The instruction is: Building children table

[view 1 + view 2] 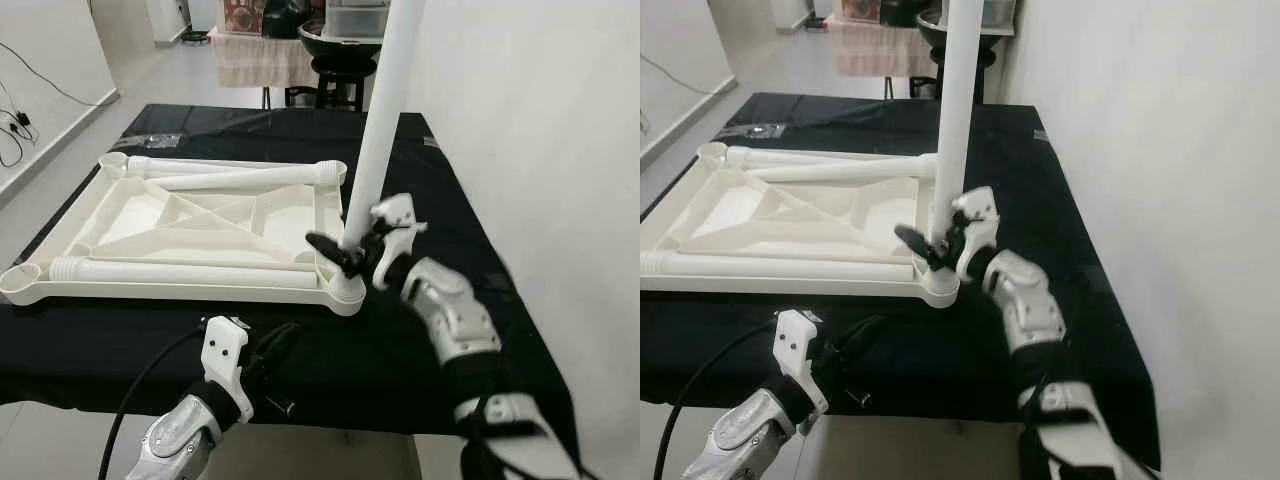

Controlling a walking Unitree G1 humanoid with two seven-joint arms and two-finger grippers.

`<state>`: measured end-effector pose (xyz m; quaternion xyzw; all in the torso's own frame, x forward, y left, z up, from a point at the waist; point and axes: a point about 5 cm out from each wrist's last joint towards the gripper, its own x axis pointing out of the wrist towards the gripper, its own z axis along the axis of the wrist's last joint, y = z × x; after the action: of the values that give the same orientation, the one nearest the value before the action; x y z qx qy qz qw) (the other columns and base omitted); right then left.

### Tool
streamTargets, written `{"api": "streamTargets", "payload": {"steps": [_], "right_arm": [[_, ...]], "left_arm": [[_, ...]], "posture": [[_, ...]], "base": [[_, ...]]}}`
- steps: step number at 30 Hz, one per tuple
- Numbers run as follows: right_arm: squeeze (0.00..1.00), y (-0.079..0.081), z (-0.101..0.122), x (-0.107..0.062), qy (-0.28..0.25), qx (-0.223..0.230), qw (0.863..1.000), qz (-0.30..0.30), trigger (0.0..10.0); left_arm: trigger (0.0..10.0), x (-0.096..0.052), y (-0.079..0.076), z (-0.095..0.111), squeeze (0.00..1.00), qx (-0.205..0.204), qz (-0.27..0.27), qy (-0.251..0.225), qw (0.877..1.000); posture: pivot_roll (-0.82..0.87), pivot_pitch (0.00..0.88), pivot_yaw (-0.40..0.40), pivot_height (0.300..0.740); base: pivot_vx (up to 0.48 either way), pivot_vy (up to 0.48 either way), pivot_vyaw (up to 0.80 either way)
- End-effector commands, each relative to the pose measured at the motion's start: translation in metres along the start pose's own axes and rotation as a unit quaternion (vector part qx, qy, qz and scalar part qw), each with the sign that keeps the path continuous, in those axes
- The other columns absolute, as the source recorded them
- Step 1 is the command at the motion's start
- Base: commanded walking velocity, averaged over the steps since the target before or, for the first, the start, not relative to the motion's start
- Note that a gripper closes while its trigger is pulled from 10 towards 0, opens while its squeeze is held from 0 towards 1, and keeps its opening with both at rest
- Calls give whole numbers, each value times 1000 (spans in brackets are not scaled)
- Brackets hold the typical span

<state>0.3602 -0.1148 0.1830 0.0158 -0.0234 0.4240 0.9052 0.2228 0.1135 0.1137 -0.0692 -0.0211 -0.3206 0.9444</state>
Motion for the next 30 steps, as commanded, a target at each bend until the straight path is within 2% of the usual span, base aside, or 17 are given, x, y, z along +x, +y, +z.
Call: {"api": "streamTargets", "payload": {"steps": [1, 2, 5, 6, 10, 17, 20, 21, 23, 24, 25, 26, 27, 28, 29, 30], "right_arm": [[0, 6, -3, 5, 11, -2, 998, 67, 10000], [0, 6, -3, 5, 11, -2, 998, 67, 10000], [0, 4, -12, 3, 55, 10, 987, 150, 10000], [0, 0, -14, 3, 62, 22, 987, 146, 0], [0, -8, -13, 4, 63, 34, 991, 117, 0], [0, -14, -11, 2, 54, 38, 993, 100, 0], [0, -21, -15, -5, 54, 30, 995, 77, 0], [0, -25, -21, -11, 61, 27, 997, 46, 0], [0, -25, -21, -11, 61, 27, 997, 46, 0], [0, -27, -50, -22, 94, 42, 989, -108, 0], [0, -27, -50, -22, 94, 42, 989, -108, 0], [0, -25, -65, -29, 112, 53, 972, -198, 0], [0, -25, -65, -29, 112, 53, 972, -198, 0], [0, 1, -78, -30, 111, 84, 960, -243, 0], [0, 22, -81, -33, 112, 89, 954, -265, 0], [0, 22, -81, -33, 112, 89, 954, -265, 0]], "left_arm": [[10000, -1, 0, -3, 0, 1, 0, 10, 1000], [10000, -1, 0, -3, 0, 1, 0, 10, 1000], [10000, -3, 0, -3, 0, 2, 2, 11, 1000], [10000, -3, 0, -3, 0, 3, 2, 12, 1000], [10000, -5, 0, -4, 0, 4, 2, 14, 1000], [10000, -5, 0, -4, 0, 6, 3, 15, 1000], [10000, -5, 0, -4, 0, 7, 3, 15, 1000], [10000, -5, 0, -3, 0, 7, 3, 15, 1000], [10000, -5, 0, -3, 0, 7, 3, 15, 1000], [10000, -6, 1, -2, 0, 7, 3, 14, 1000], [10000, -6, 1, -2, 0, 7, 3, 14, 1000], [10000, -6, 1, -2, 0, 7, 4, 14, 1000], [10000, -6, 1, -2, 0, 7, 4, 14, 1000], [10000, -7, 3, -1, 0, 9, 3, 15, 1000], [10000, -8, 4, -1, 0, 10, 4, 16, 1000], [10000, -8, 4, -1, 0, 10, 4, 16, 1000]], "posture": [[103, 25, -70, 740], [103, 25, -70, 740], [112, 28, -67, 740], [115, 31, -66, 740], [128, 31, -64, 740], [130, 34, -65, 740], [126, 36, -64, 740], [124, 37, -64, 740], [124, 37, -64, 740], [113, 49, -69, 740], [113, 49, -69, 740], [113, 49, -69, 740], [113, 49, -69, 740], [113, 55, -61, 740], [102, 52, -52, 740], [102, 52, -52, 740]], "base": [[0, 0, 0], [0, 0, 0], [0, 0, 0], [0, 0, 0], [0, 0, 0], [0, 0, 0], [0, 0, 0], [0, 0, 0], [0, 0, 0], [0, 0, 0], [0, 0, 0], [0, 0, 0], [0, 0, 0], [0, 0, 0], [0, 0, 0], [0, 0, 0]]}}
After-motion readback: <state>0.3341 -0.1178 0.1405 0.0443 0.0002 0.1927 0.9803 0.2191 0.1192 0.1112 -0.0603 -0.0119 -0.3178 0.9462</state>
